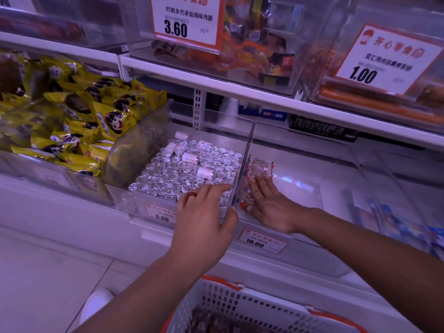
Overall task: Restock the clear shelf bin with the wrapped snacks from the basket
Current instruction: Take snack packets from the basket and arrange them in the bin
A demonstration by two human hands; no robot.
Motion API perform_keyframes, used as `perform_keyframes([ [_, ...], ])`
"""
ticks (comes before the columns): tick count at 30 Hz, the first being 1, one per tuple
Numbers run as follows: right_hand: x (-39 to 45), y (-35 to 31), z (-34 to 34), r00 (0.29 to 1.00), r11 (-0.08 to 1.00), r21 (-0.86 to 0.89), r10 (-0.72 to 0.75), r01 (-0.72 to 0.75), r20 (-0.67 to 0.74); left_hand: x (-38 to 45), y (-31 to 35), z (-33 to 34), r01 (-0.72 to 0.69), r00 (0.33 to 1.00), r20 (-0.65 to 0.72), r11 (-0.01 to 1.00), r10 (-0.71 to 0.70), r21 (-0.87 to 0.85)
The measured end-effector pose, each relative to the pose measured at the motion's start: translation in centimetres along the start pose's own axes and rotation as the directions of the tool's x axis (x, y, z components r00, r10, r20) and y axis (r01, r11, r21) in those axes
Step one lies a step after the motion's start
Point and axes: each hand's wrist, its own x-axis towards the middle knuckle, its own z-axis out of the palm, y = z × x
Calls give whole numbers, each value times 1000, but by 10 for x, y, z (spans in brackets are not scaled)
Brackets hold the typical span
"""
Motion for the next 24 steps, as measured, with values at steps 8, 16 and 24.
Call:
perform_keyframes([
  [8, -1, 3, 0, 998, 997, -70, -28, 24, -48, -1, 0, -2, -8, 1000, 20, 1000, 8, -17],
  [16, -30, 4, -24, 991, 1000, 12, -23, 24, -133, -7, -3, -4, -75, 996, -47, 990, 70, -120],
  [24, -185, -40, 36, 545, 841, 385, 133, 380, -828, -47, 6, 18, -617, 780, -172, 786, 602, -48],
])
